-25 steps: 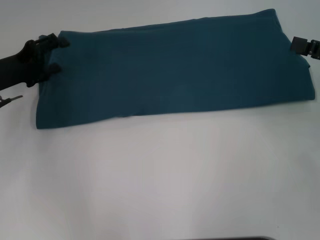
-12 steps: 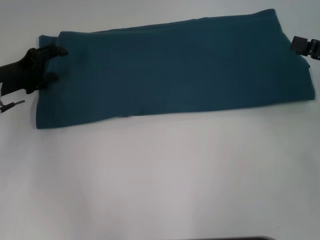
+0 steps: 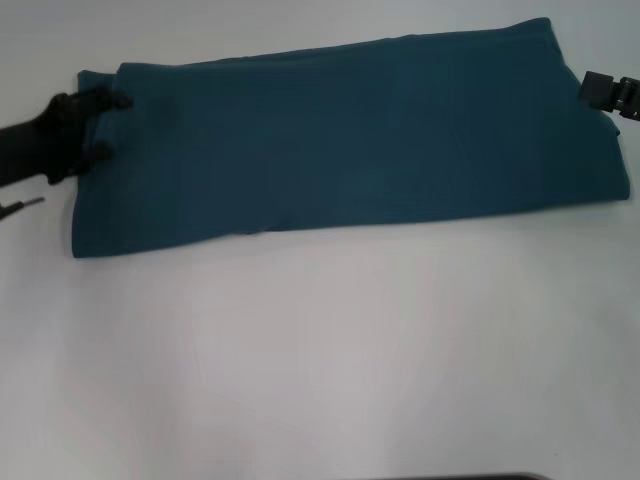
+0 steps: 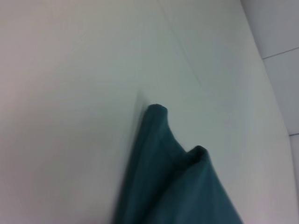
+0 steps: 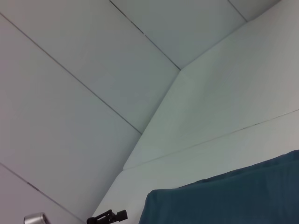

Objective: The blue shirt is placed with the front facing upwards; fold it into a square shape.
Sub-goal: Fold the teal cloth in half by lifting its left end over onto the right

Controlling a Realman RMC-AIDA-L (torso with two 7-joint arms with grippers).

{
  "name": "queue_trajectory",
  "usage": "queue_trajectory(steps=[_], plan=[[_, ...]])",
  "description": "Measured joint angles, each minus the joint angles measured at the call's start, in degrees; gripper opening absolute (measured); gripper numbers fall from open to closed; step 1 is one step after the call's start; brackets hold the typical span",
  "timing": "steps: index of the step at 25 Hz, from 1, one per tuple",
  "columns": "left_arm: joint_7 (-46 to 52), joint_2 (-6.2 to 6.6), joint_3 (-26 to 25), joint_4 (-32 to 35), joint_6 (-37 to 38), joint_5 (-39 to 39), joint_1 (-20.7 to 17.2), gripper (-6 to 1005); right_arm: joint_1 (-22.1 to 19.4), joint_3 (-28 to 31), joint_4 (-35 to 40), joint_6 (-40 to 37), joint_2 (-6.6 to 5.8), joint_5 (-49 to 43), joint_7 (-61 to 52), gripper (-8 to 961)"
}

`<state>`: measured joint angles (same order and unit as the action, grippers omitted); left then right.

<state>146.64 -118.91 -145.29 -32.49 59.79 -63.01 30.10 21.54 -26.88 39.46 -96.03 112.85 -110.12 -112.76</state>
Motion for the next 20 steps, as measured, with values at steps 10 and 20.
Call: queue_trajectory(steps=[10, 20], plan=[[-0.64, 11.56, 9.76, -7.28, 20.39, 5.97, 4.25, 825, 0.08, -0.24, 0.11, 0.34, -1.38, -1.73, 0.00, 899], [2.39, 9.68, 12.56, -8.59, 14.30, 14.24, 6.81, 825, 0.43, -0.43, -0.12, 0.92, -1.19, -2.03, 0.06, 899]])
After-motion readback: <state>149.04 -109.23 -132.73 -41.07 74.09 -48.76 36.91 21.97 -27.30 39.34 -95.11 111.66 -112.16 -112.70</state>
